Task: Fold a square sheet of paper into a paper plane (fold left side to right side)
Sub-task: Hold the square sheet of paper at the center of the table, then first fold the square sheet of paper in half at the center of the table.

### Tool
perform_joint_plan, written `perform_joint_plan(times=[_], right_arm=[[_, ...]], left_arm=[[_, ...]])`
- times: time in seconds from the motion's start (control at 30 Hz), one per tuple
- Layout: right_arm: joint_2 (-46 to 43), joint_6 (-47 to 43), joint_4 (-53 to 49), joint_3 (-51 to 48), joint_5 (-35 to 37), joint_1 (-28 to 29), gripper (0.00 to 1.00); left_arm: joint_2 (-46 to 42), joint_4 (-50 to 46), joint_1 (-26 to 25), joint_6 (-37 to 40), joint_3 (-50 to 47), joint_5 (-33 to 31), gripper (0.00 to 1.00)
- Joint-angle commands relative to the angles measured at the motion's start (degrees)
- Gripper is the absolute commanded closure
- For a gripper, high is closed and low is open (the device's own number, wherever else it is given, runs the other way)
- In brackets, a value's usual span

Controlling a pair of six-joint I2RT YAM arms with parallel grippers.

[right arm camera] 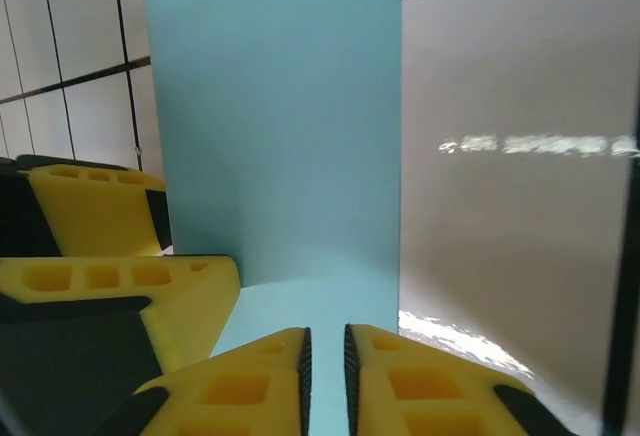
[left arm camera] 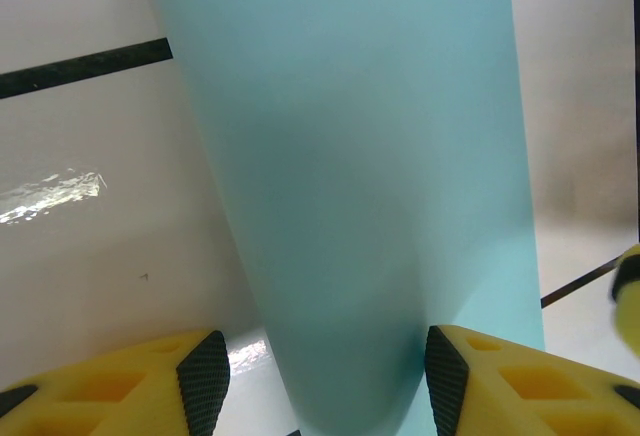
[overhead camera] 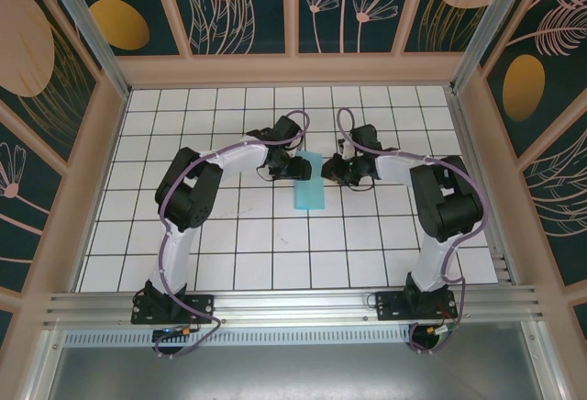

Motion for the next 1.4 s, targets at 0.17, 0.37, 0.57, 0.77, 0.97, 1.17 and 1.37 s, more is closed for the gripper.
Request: perform_joint_plan(times=[0.17, 0.37, 0.57, 0.77, 0.97, 1.17, 1.37], right_arm=[[3.7, 0.2, -0.1, 3.0, -0.8, 1.5, 0.85], [5.4, -0.5, -2.1, 3.1, 0.7, 1.6, 0.85], [7.1, -1.8, -5.2, 3.4, 2.5, 1.7, 0.86], [7.6, -2.2, -5.8, 3.2, 2.9, 1.7, 0.86], [7.7, -2.4, -5.9, 3.3, 3.0, 1.7, 0.86], [7.8, -2.4, -5.7, 3.6, 2.9, 1.7, 0.86], [7.8, -2.4, -5.9, 3.8, 2.9, 1.7, 0.86]], left_arm=[[5.3, 5.5, -2.1, -0.5, -1.6, 1.8, 0.41], [4.5, 6.0, -2.1, -0.5, -2.2, 1.4, 0.41], [0.5, 5.8, -1.6, 0.1, -2.6, 1.3, 0.39], [-7.1, 6.9, 0.8, -0.5, -4.2, 2.6, 0.36], [-12.8, 12.2, 1.5, -2.3, -7.6, 10.3, 0.47], [-11.5, 18.8, 1.4, -5.6, -10.8, 17.1, 0.49], [-8.0, 20.3, 1.4, -6.3, -11.3, 17.8, 0.5]])
